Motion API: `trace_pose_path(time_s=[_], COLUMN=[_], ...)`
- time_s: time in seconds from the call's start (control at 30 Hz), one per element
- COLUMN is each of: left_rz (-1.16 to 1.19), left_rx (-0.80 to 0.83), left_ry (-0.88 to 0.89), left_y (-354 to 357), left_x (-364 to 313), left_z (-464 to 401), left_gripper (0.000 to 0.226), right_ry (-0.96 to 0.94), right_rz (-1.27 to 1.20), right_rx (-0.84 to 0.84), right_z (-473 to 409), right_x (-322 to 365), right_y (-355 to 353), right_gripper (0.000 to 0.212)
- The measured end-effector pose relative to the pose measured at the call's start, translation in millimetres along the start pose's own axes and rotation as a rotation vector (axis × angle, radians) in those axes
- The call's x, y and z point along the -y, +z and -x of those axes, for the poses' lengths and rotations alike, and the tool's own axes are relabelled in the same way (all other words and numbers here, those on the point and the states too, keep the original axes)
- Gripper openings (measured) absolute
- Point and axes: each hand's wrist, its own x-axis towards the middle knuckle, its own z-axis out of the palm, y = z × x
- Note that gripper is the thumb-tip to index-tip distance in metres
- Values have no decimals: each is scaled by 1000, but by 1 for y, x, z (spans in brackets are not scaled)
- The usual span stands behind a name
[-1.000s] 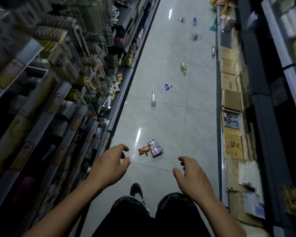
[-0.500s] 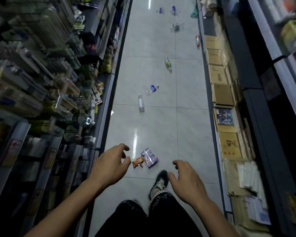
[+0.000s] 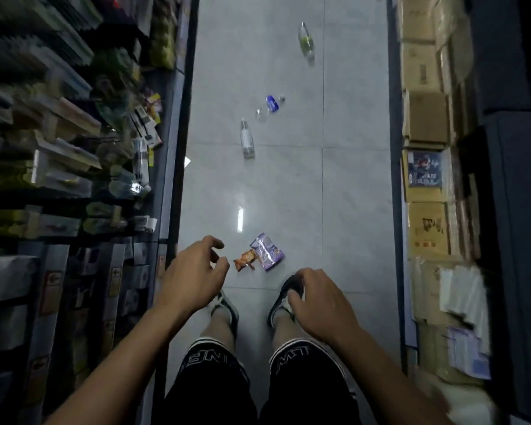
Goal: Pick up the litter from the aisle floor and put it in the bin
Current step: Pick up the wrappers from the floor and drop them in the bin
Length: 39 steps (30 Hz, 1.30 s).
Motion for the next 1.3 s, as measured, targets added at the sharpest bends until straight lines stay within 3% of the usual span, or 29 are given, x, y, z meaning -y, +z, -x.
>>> trace_pose_path(time_s=[0.27,0.43,0.63,0.73,0.83,0.93,1.07,1.2,1.3], left_rz=[18,41,16,-48,-110,-211,-236,-157,-144], left_rx=[117,170,197,221,167,121,136,199,226], left_ry=[-24,-55,-212,-236,-188,-121,-153,-212,-258], left_y=[131,266,442,516,569,602,611,579,534], left_x=[83,144,227,255,275,290,298,282,256], left_z=[-128,-212,-290,-325,-357,-377,-382,-359,-323], left_gripper=[41,31,38,64,85,84,61,38,36], right_ry=[250,420,523,625,798,907,849,803,791], right_rz=[-155,-264,-335,-424,-582,-724,-840,-807,-788], right_rx=[99,112,106,-80,-356,-367,-404,-411,-397], right_z=[-128,-240,-372,-423,-467,-499,-508,-476,-431], right_x=[-34,-84,-151,-179,-196,-211,-217,-203,-181], right_y=[145,260,402,456,492,512,516,483,445], right_gripper=[46,51,42,39,52,54,26,18,16])
